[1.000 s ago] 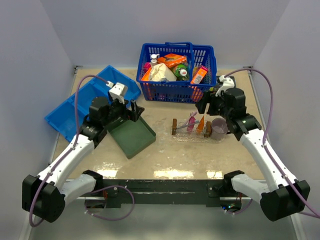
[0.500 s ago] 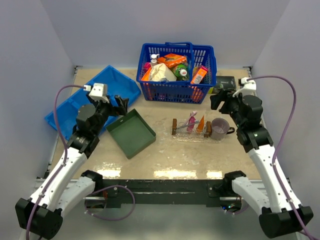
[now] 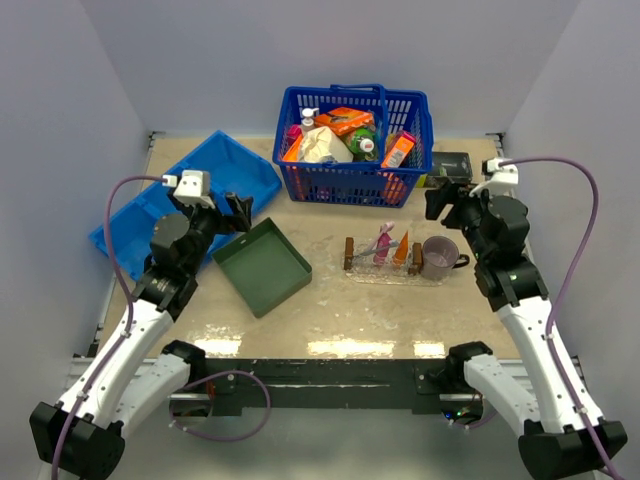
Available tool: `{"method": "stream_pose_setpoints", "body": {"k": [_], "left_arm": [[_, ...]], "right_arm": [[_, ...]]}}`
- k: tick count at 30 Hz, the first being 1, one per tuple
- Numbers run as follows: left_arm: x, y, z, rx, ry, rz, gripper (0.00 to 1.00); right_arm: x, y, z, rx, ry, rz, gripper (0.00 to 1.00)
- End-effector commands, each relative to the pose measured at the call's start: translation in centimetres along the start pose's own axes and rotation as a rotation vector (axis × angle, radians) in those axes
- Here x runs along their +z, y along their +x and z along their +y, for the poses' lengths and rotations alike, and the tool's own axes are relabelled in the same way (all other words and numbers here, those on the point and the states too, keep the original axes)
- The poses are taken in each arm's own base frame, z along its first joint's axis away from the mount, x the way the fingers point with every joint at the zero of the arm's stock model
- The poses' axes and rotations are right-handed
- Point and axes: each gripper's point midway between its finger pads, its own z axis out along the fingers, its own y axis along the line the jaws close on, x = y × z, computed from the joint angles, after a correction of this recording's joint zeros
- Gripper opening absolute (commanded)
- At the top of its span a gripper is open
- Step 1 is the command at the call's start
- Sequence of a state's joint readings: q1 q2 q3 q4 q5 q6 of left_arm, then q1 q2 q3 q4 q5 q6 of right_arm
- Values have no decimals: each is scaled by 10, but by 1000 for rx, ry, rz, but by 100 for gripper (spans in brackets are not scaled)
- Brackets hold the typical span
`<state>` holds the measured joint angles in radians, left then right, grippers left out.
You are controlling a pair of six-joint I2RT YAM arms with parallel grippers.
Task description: Prepare toiletry sets of a toothbrush and toothpaste on the tray
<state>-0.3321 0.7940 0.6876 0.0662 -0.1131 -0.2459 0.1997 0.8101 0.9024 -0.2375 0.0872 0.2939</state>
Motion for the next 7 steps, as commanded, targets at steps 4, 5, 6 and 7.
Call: {"method": "stream_pose_setpoints", "body": {"k": [4,5,6,7], "left_arm": [[1,-12,0,-1,2,-53,100],[1,-11,0,-3,2,-53,100],[1,-11,0,-6,0,-53,100],[2,-12,1,-7,-3,-54,100]], "right_arm": [[0,-9,-1,-14,-1,-53,75],[0,-9,-1,-16,0,-52,75],[0,-9,-1,-16,1,-54,75],[0,-9,-2,-19,1,-52,75]]}}
